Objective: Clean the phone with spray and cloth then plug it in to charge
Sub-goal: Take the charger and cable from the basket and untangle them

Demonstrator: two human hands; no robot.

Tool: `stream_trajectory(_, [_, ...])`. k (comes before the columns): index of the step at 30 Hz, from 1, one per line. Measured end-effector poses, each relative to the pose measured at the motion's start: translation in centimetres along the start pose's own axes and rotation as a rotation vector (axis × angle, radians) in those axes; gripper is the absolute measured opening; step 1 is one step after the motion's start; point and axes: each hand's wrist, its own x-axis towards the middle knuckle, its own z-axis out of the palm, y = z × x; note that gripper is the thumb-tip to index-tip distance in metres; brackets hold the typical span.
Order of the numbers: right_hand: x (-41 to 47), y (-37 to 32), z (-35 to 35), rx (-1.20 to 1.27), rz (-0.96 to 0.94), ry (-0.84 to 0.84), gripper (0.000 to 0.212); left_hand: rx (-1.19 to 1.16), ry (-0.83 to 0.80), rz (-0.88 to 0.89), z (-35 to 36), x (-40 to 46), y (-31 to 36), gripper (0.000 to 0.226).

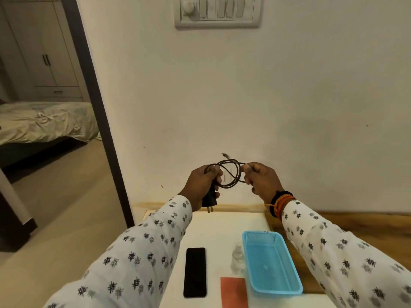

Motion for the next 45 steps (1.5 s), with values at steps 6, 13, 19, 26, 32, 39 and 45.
stream_trajectory(6, [-0.1,0.2,-0.5,0.010,0.001,0.101,0.019,0.018,-0.121,-0.017,-0.3,-0.4,-0.3,0.025])
stream_trajectory(13, [-0.6,1.2,0.0,0.262,0.323,-0.085,0.028,-0.014,0.023,0.006,-0.5,0.0,-1.1,0.024])
stream_trajectory(19, [-0.8,1.5,0.9,-0.021,0.205,-0.093,0.055,-0.126,0.128,0.025,-1.0,-0.1,-1.2,0.020])
stream_trajectory(26, [-1.4,0.8,3.7,-0.350,-0.320,0.316,0.024,-0.109,0.187,0.061,0.4,-0.1,-1.2,0.015])
stream_trajectory(32, [-0.9,0.4,3.6,0.035,0.115,-0.044,0.035,-0.048,0.160,0.109,-0.1,-0.4,-1.3,0.011])
stream_trajectory(39, [-0.6,-0.1,3.5,0.379,0.235,0.000,0.021,-0.070,0.062,0.056,-1.5,-0.8,-0.8,0.031])
stream_trajectory(45, [0.7,-1.3,1.9,0.435,0.202,0.153,0.020,-0.107,0.234,0.028,-3.3,-0.8,-0.9,0.032])
